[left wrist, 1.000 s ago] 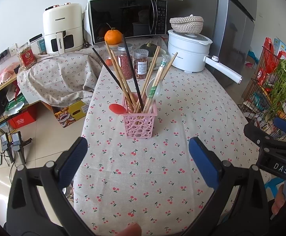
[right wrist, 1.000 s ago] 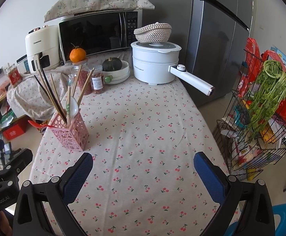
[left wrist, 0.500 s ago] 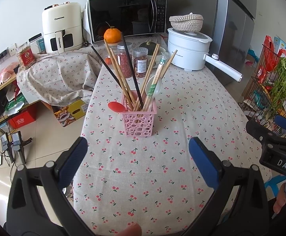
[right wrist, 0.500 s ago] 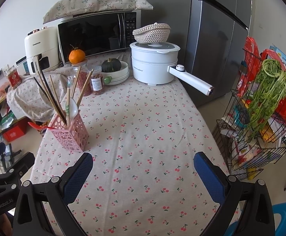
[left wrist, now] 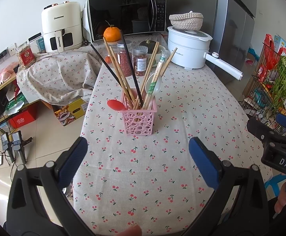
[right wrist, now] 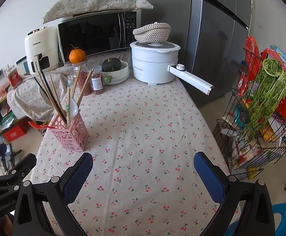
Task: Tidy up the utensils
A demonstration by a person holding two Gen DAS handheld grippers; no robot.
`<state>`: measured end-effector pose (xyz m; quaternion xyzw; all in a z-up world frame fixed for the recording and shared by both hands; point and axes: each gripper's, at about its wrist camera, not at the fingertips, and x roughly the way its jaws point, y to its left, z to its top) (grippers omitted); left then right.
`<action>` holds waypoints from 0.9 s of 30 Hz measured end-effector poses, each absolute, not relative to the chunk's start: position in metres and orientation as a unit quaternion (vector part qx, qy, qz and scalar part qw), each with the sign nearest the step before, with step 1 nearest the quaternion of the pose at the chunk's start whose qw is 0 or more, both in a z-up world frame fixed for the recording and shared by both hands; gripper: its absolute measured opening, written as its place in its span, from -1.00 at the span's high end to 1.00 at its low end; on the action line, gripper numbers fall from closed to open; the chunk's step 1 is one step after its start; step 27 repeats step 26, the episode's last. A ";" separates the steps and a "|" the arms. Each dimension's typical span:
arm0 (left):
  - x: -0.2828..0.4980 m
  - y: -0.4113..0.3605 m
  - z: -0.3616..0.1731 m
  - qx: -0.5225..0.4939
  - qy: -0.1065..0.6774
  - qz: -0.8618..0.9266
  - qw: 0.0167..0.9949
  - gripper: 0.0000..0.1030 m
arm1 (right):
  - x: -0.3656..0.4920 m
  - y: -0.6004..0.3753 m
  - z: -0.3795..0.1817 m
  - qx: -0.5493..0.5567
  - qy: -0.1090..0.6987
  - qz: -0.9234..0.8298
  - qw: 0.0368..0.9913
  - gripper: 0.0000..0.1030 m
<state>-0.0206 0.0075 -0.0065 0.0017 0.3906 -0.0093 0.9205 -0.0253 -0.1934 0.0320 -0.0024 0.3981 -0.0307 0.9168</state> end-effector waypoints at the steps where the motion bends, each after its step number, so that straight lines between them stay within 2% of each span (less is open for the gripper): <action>1: -0.020 0.007 -0.006 0.002 0.391 -0.010 0.921 -0.98 | -0.025 -0.193 0.032 -0.003 0.398 -0.031 0.917 -1.00; 27: -0.019 0.009 -0.010 -0.007 0.402 -0.015 0.916 -0.98 | -0.026 -0.191 0.027 -0.004 0.402 -0.029 0.915 -1.00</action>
